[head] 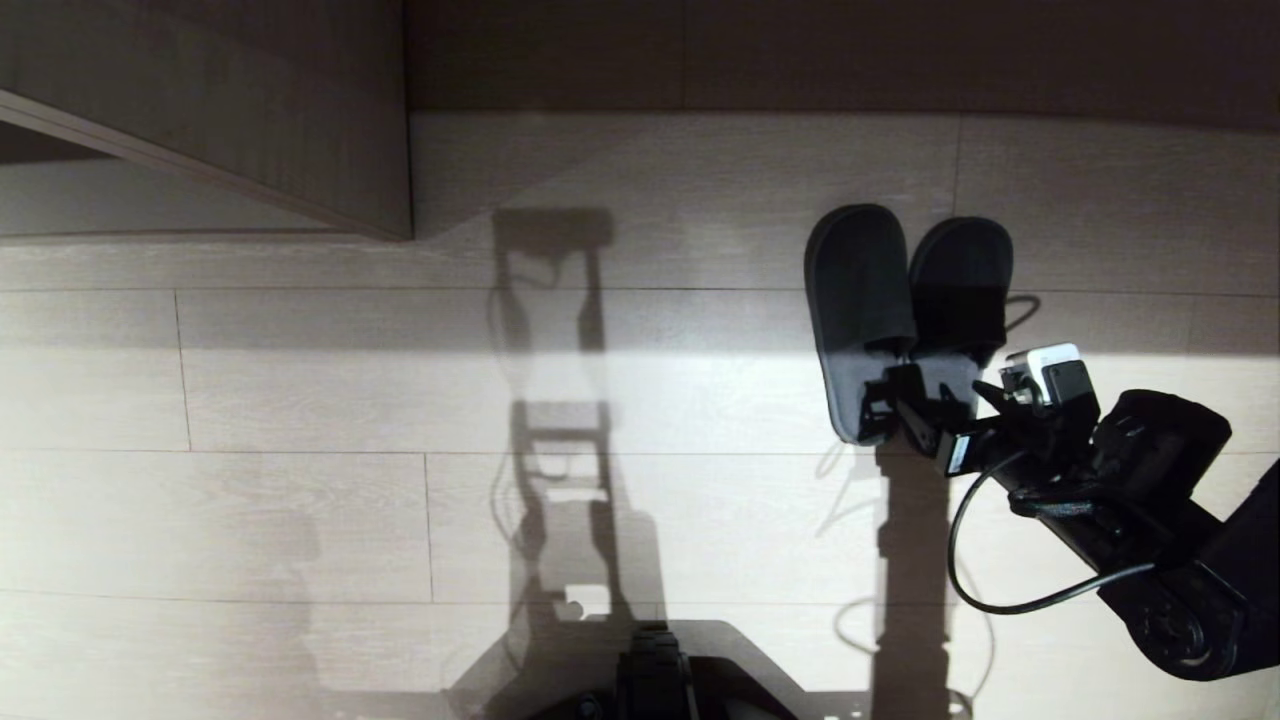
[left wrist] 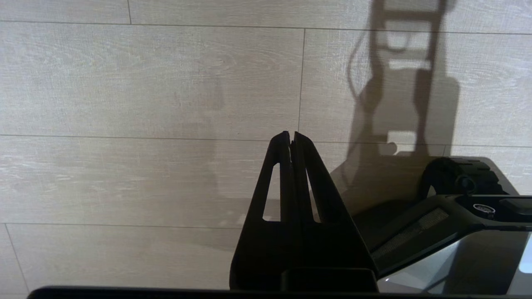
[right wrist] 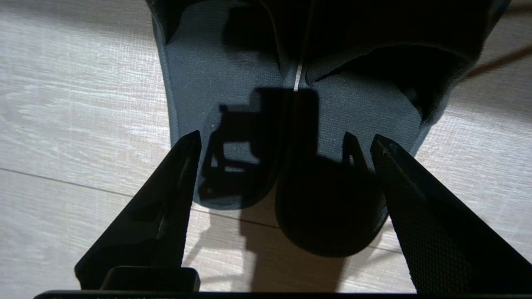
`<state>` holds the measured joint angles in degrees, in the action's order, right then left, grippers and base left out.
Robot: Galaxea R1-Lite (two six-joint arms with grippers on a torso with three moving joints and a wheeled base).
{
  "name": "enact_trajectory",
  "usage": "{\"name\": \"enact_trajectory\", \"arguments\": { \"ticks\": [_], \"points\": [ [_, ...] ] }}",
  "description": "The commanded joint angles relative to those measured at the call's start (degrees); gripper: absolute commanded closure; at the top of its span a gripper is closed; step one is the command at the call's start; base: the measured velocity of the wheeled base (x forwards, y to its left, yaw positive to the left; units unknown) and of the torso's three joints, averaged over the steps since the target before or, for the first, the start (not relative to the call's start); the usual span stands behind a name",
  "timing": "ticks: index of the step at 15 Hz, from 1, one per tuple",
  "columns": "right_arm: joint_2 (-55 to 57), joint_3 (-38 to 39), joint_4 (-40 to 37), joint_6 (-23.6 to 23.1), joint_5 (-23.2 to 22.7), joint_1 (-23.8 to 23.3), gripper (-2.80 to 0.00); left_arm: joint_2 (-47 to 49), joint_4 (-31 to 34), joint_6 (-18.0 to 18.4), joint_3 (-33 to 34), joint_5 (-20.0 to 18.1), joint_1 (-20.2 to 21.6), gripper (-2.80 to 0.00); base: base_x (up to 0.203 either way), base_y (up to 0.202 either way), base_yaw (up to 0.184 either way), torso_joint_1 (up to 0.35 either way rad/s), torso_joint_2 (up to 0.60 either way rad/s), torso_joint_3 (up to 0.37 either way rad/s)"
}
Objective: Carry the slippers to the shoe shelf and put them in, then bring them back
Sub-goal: Pick up the slippers on the floor
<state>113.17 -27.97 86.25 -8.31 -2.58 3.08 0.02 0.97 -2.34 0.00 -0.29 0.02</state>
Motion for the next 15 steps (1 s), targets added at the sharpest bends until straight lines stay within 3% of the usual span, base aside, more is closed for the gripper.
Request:
{"name": "enact_trajectory", "arguments": {
  "ticks": [1,6,15],
  "points": [
    [3.1,-2.2,0.7,-0.2,0.1,0.0,-2.8,-0.1,0.0,0.0,0.0,0.0,0.1,0.0,0.0,0.0,0.0,0.0,0.0,0.0],
    [6.2,-10.5,1.1,0.8,4.0,1.2,-2.8,-0.1,0.0,0.0,0.0,0.0,0.0,0.0,0.0,0.0,0.0,0.0,0.0,0.0],
    [9.0,-19.7,1.2,2.1,5.7,2.2,-2.8,-0.1,0.0,-0.1,0.0,0.0,0.1,0.0,0.0,0.0,0.0,0.0,0.0,0.0]
  ]
}}
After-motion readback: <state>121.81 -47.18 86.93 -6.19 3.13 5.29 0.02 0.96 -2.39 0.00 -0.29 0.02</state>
